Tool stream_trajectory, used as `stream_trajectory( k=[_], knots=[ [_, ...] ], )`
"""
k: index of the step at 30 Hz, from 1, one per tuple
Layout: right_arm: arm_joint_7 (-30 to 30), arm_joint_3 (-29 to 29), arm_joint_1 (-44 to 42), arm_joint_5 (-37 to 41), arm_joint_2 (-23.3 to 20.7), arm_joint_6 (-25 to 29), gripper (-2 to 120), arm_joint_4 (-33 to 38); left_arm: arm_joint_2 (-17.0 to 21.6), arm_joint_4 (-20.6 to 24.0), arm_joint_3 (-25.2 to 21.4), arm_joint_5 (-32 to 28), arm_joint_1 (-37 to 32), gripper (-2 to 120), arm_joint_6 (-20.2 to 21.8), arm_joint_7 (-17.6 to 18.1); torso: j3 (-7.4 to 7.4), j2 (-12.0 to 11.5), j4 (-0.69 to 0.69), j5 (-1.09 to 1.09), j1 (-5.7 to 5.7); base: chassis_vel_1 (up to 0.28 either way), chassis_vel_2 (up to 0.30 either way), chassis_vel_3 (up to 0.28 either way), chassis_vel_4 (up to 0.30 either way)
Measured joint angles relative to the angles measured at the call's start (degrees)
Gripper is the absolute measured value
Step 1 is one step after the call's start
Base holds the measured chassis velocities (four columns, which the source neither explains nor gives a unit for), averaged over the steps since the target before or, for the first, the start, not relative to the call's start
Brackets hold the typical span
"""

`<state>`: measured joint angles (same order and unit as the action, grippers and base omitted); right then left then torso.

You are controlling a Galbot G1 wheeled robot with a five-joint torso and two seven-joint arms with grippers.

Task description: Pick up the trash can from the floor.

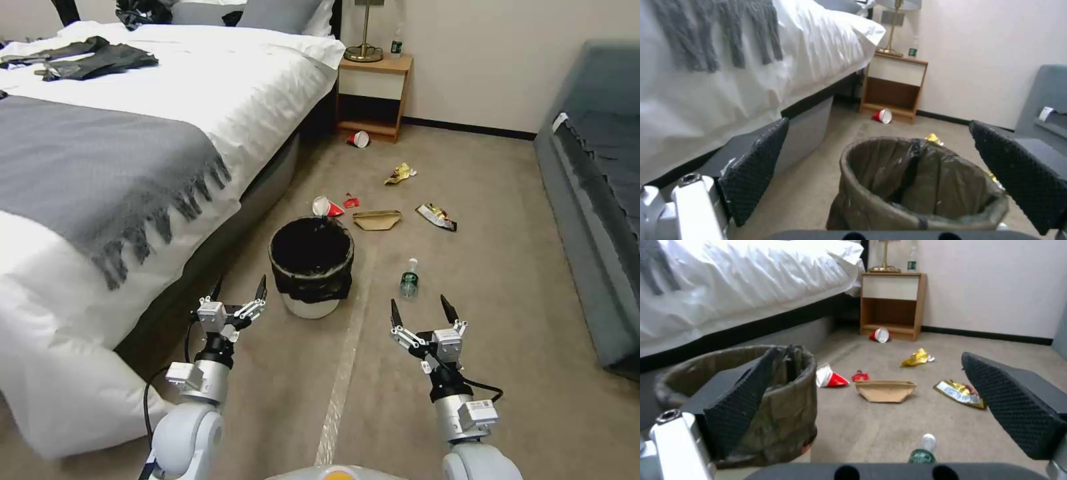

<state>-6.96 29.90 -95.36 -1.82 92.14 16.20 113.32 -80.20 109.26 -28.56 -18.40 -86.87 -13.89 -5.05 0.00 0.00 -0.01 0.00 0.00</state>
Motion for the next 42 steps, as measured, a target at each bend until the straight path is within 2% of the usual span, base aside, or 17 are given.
stream_trajectory(
  k=[11, 19, 20, 21, 22, 23, 24, 25, 26, 27, 28, 30, 33, 35, 39, 42],
  knots=[
    [-0.1, -0.1, 0.5, 0.2, 0.0, -0.3, 100, -0.3, -0.1, 1.1, 0.8, 0.6, -0.2, 100, 1.6, 0.5, 0.00, 0.0, 0.01, 0.01, 0.00, -0.132, 0.136, 0.129, -0.134],
    [-0.6, -0.5, 0.5, 0.0, 0.0, 2.5, 100, -1.3, -0.2, 1.2, 2.1, -1.3, -0.5, 100, 3.1, 2.9, 0.00, 0.0, 0.02, 0.01, 0.00, -0.096, 0.106, 0.106, -0.105],
    [-0.7, -0.5, 0.5, -0.1, 0.0, 2.6, 100, -1.3, -0.1, 1.6, 2.5, -2.6, -0.5, 100, 4.2, 3.5, 0.00, 0.0, 0.01, 0.00, 0.00, -0.040, 0.043, 0.057, -0.066],
    [-0.8, -0.5, 0.4, -0.2, 0.0, 2.6, 100, -1.1, 0.0, 2.6, 3.3, -5.1, -0.4, 100, 7.2, 5.1, 0.00, 0.0, 0.01, 0.01, 0.00, 0.000, 0.000, 0.000, 0.000],
    [-0.8, -0.5, 0.4, -0.2, 0.0, 2.6, 100, -1.1, 0.0, 2.6, 3.3, -5.1, -0.4, 100, 7.2, 5.1, 0.00, 0.0, 0.01, 0.01, 0.00, 0.000, 0.000, 0.000, 0.000],
    [-1.0, -0.5, 0.3, -0.2, 0.0, 2.7, 100, -0.9, 0.2, 4.0, 4.3, -8.2, -0.1, 100, 12.0, 7.4, 0.00, 0.0, 0.01, 0.00, 0.00, 0.000, 0.000, 0.000, 0.000],
    [-1.0, -0.5, 0.3, -0.2, 0.0, 2.7, 100, -0.9, 0.2, 4.0, 4.3, -8.2, -0.1, 100, 12.0, 7.4, 0.00, 0.0, 0.01, 0.00, 0.00, 0.000, 0.000, 0.000, 0.000],
    [-1.2, -0.5, 0.1, -0.2, 0.0, 3.0, 100, -0.8, 0.2, 5.3, 4.9, -11.9, 0.3, 98, 17.2, 10.3, 0.00, 0.0, 0.01, 0.00, 0.00, 0.000, 0.000, 0.000, 0.000],
    [-1.3, -0.4, 0.0, -0.1, 0.0, 3.3, 100, -0.8, 0.2, 5.7, 5.1, -12.9, 0.5, 98, 18.7, 11.3, 0.00, 0.0, 0.00, 0.01, 0.00, 0.000, 0.000, 0.000, 0.000],
    [-1.5, -0.4, -0.4, -0.1, 0.0, 3.9, 100, -0.8, -0.1, 6.4, 5.6, -16.6, 1.8, 97, 24.0, 15.9, 0.00, 0.0, 0.00, 0.00, 0.00, 0.000, 0.000, 0.000, 0.000],
    [-1.5, -0.4, -0.4, -0.1, 0.0, 3.9, 100, -0.8, -0.1, 6.4, 5.6, -16.6, 1.8, 97, 24.0, 15.9, 0.00, 0.0, 0.00, 0.00, 0.00, 0.000, 0.000, 0.000, 0.000],
    [-1.5, -0.4, -0.8, -0.1, 0.0, 4.5, 100, -0.7, -0.6, 6.2, 5.5, -20.9, 3.8, 99, 29.1, 19.8, 0.00, 0.0, 0.00, 0.00, 0.00, 0.000, 0.000, 0.000, 0.000],
    [-1.5, -0.4, -0.9, -0.1, 0.0, 4.7, 100, -0.6, -0.8, 5.6, 5.3, -21.8, 4.6, 99, 30.1, 20.7, 0.00, 0.0, 0.00, 0.01, 0.00, 0.000, 0.000, 0.000, 0.000],
    [-1.8, -0.4, -1.1, -0.1, 0.0, 5.1, 100, -0.4, -1.1, 3.9, 5.0, -24.9, 6.4, 100, 32.4, 22.5, 0.00, 0.0, 0.01, 0.01, 0.00, 0.000, 0.000, 0.000, 0.000],
    [-2.4, -0.4, -1.4, -0.5, 0.0, 5.9, 100, -0.4, -1.1, 1.6, 4.7, -26.1, 8.3, 100, 33.2, 22.7, 0.00, 0.0, 0.01, 0.00, 0.00, 0.000, 0.000, 0.000, 0.000],
    [-3.0, -0.6, -2.1, -1.1, 0.0, 6.6, 100, -0.1, -1.2, -3.4, 4.1, -27.8, 11.5, 99, 34.8, 22.2, 0.00, 0.0, 0.00, 0.00, 0.00, 0.000, 0.000, 0.000, 0.000]
  ],
)
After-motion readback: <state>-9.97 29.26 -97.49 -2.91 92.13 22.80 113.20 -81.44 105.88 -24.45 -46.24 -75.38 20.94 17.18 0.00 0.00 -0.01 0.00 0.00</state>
